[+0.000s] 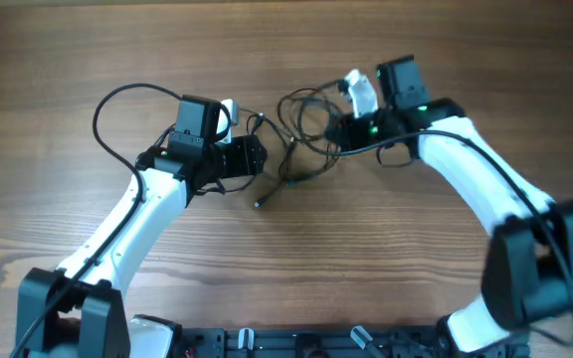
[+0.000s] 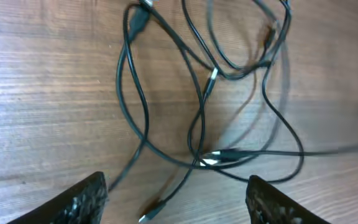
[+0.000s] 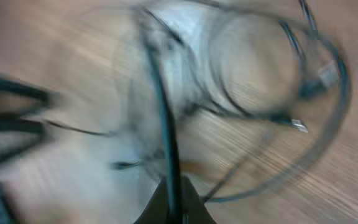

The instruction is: Untangle cables

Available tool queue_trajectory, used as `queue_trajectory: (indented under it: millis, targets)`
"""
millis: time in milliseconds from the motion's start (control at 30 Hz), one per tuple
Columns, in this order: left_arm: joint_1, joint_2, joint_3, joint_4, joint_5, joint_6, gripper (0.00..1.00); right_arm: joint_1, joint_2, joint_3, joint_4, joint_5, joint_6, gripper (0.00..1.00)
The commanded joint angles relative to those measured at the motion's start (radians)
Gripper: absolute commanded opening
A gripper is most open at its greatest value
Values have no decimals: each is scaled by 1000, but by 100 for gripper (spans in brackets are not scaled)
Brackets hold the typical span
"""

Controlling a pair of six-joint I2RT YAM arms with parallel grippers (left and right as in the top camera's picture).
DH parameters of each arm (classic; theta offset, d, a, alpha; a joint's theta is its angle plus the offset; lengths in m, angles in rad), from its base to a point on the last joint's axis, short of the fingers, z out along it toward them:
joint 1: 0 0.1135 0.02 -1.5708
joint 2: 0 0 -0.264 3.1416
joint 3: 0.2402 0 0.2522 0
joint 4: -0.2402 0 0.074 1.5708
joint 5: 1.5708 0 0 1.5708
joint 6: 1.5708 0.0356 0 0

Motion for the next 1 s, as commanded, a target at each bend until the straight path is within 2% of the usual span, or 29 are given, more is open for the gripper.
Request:
queue_trajectory:
  millis: [0,100,233,533,667,800,967]
  targets:
    - [-5,18,-2,39,-29,9,73,1,-242,182,60,-238,70,4]
    - [-5,18,-2,52,-29,9,74,1,-370,258,198,-235,135,4]
    - [-5,18,-2,52,-29,9,74,1,-497,267,401,-231,209,4]
    - [-5,18,-2,50,-11,6,75,1,-528,267,423,-116,207,4]
    - [-5,18,-2,91,166,11,86,1,-527,266,417,-111,208,4]
    - [-18,18,-2,204,409,62,90,2,-521,265,396,-89,217,4]
    - [-89,18,-2,396,439,62,90,2,-521,265,516,-217,235,4]
